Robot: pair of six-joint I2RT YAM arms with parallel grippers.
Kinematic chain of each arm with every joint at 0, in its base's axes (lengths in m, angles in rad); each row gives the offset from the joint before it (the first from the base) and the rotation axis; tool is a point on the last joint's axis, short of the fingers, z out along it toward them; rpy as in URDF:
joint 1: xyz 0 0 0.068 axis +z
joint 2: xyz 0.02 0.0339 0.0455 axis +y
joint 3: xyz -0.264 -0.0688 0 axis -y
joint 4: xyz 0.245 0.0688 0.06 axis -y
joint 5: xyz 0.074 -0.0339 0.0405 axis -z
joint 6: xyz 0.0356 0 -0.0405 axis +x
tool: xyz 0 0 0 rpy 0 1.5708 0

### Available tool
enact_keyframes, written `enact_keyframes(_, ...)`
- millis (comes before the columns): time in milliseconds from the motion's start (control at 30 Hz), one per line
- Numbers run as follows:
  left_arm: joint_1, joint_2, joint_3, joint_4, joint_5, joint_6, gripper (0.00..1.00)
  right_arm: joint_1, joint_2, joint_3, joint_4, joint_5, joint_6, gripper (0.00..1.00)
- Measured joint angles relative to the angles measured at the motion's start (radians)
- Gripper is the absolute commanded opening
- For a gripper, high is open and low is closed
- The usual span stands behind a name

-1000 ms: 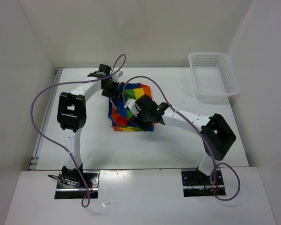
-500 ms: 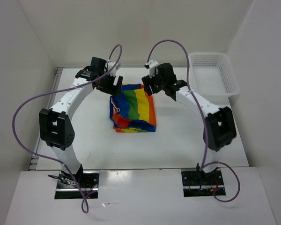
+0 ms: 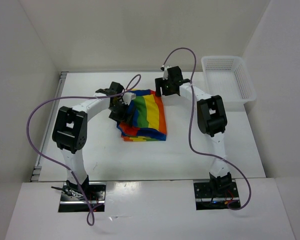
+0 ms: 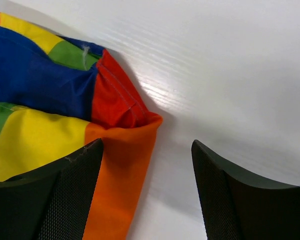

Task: Fold and stack the shorts
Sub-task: Fold the shorts

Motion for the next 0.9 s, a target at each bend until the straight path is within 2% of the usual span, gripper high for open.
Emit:
enact_keyframes(33,0.000,0.000,0.000,0.005,0.006,0.000,0.86,0.003,0.002,0.000,-0.003,-0.005,0.012,0.77)
enact_keyframes(67,0.000,0.000,0.000,0.010,0.014,0.000,0.77,0.004,0.002,0.000,-0.007,-0.012,0.021,0.77)
enact_keyframes(133,0.000,0.002,0.000,0.018,0.024,-0.003,0.65,0.006,0.003,0.000,-0.008,-0.028,0.033,0.70)
enact_keyframes(167,0.000,0.003,-0.001,0.021,0.027,-0.002,0.60,0.006,0.003,0.000,-0.008,-0.038,0.040,0.61)
enact_keyframes(200,0.000,0.005,-0.002,0.024,0.032,0.000,0.52,0.006,0.004,0.000,-0.008,-0.045,0.047,0.57)
enact_keyframes(267,0.000,0.012,-0.003,0.028,0.042,-0.001,0.45,0.008,0.011,0.000,-0.007,-0.056,0.063,0.44)
enact_keyframes(300,0.000,0.018,-0.003,0.031,0.047,-0.002,0.41,0.008,0.016,0.000,-0.007,-0.056,0.067,0.41)
enact_keyframes(333,0.000,0.024,-0.003,0.032,0.051,-0.002,0.30,0.009,0.024,0.000,-0.007,-0.054,0.079,0.37)
enact_keyframes(367,0.000,0.031,-0.003,0.034,0.056,0.000,0.24,0.010,0.031,0.000,-0.007,-0.048,0.088,0.29)
enact_keyframes(467,0.000,0.051,-0.003,0.044,0.069,-0.003,0.00,0.013,0.052,0.000,-0.008,-0.030,0.114,0.13)
enact_keyframes(500,0.000,0.056,-0.003,0.045,0.071,-0.001,0.00,0.014,0.057,0.000,-0.008,-0.023,0.124,0.04)
enact_keyframes(533,0.000,0.057,-0.003,0.045,0.072,-0.001,0.00,0.015,0.060,0.000,-0.007,-0.012,0.134,0.00)
enact_keyframes(833,0.017,0.014,-0.019,-0.010,0.053,0.000,0.01,0.038,0.114,0.122,-0.039,0.118,0.222,0.00)
enact_keyframes(900,0.020,-0.006,-0.032,-0.020,0.044,0.000,0.04,0.043,0.126,0.146,-0.042,0.139,0.230,0.00)
